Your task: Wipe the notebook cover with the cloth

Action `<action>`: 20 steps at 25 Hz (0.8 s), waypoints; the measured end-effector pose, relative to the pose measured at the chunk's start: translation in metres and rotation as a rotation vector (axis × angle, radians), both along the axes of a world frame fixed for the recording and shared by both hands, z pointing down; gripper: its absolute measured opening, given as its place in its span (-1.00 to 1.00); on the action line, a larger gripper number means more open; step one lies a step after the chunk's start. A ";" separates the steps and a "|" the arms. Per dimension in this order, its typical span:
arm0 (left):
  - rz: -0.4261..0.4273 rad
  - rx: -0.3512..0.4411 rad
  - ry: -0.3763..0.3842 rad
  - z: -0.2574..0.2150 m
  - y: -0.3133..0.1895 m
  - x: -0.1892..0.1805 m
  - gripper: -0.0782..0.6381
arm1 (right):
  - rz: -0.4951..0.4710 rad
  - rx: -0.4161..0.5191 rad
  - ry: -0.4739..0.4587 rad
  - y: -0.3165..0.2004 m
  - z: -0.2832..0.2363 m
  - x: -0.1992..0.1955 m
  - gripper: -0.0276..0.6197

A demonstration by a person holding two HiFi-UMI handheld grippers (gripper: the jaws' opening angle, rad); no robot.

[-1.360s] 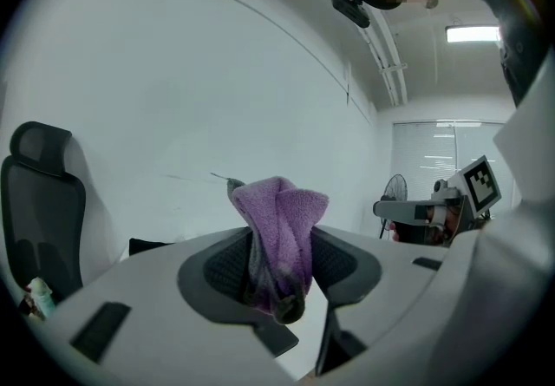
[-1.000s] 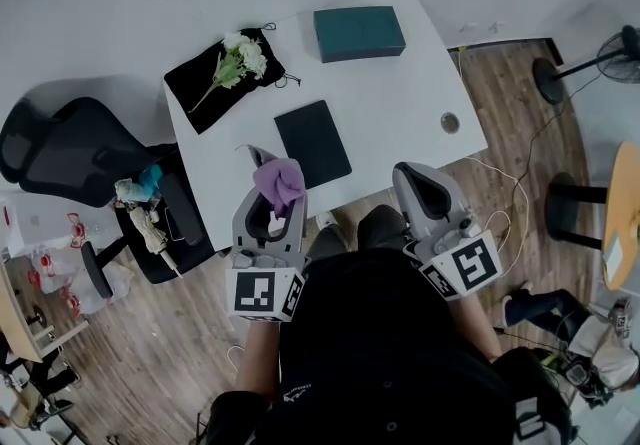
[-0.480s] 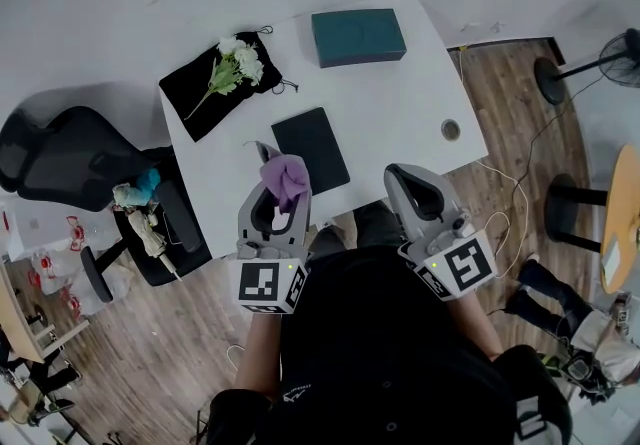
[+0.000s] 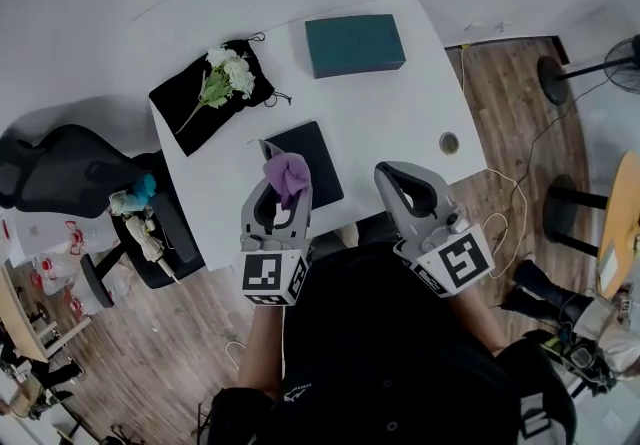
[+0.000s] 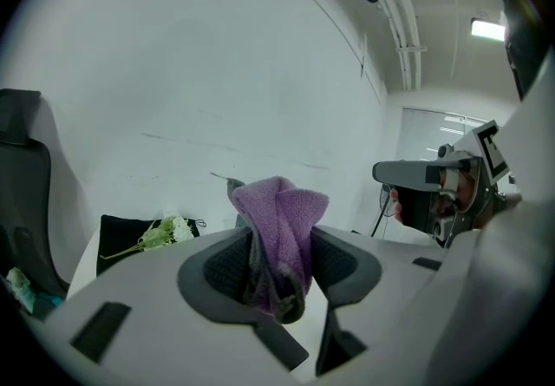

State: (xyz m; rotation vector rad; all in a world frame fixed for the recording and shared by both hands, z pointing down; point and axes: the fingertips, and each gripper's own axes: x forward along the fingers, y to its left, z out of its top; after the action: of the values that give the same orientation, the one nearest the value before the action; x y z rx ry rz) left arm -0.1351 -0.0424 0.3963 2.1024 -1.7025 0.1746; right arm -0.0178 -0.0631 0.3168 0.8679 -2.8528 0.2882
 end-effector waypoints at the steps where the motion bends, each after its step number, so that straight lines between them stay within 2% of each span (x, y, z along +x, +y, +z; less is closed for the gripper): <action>1: 0.001 -0.008 0.000 0.003 -0.005 0.001 -0.28 | -0.003 -0.004 0.004 -0.004 0.002 0.000 -0.90; 11: 0.020 -0.090 -0.016 0.045 -0.048 0.007 -0.28 | -0.022 -0.048 0.033 -0.035 0.022 0.002 -0.90; 20: 0.020 -0.179 0.008 0.089 -0.075 0.008 -0.28 | -0.008 -0.081 0.047 -0.056 0.036 0.009 -0.90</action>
State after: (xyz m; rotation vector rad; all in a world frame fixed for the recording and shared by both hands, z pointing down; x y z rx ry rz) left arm -0.1267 -0.1179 0.4849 1.9866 -1.5984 0.3129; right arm -0.0084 -0.1189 0.3526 0.8366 -2.7796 0.3741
